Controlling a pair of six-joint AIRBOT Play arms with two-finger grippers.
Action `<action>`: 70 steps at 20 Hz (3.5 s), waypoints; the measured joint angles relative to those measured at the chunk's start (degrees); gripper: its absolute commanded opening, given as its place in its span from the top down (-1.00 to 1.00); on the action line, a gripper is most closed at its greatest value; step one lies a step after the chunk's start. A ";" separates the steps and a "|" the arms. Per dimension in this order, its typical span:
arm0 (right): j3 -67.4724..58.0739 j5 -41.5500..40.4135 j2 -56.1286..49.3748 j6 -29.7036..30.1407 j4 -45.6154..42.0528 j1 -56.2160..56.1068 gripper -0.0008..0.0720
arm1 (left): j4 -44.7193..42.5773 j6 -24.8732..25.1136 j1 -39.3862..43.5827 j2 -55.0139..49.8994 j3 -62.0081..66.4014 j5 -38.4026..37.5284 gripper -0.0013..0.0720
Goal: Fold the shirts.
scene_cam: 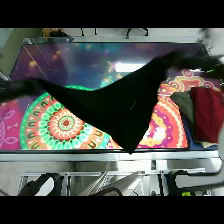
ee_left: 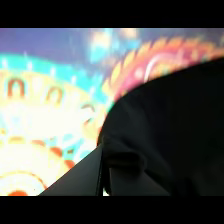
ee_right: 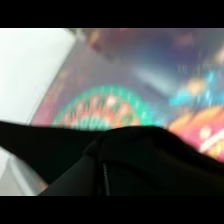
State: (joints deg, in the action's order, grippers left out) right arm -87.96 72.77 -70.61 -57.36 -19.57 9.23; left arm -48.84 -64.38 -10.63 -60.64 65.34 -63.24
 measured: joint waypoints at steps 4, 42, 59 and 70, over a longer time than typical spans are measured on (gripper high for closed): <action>4.28 -1.51 -12.79 2.58 0.04 -2.43 0.21 | -2.08 1.07 5.07 -13.16 -6.56 5.27 0.93; -5.84 -2.95 24.00 -3.52 -9.64 11.39 0.90 | -4.09 -7.74 -1.51 -1.97 37.79 -12.11 0.93; -29.33 -4.26 16.87 -0.39 2.34 18.64 0.91 | -30.34 -9.99 12.94 3.30 45.72 -7.13 0.93; -10.12 -17.18 -16.35 0.87 -13.22 2.21 0.91 | -16.65 -12.13 4.07 -38.93 41.59 -3.02 0.93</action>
State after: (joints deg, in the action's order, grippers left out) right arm -98.08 55.59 -86.96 -56.49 -32.80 11.44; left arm -65.49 -76.51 -6.57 -99.57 106.94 -66.26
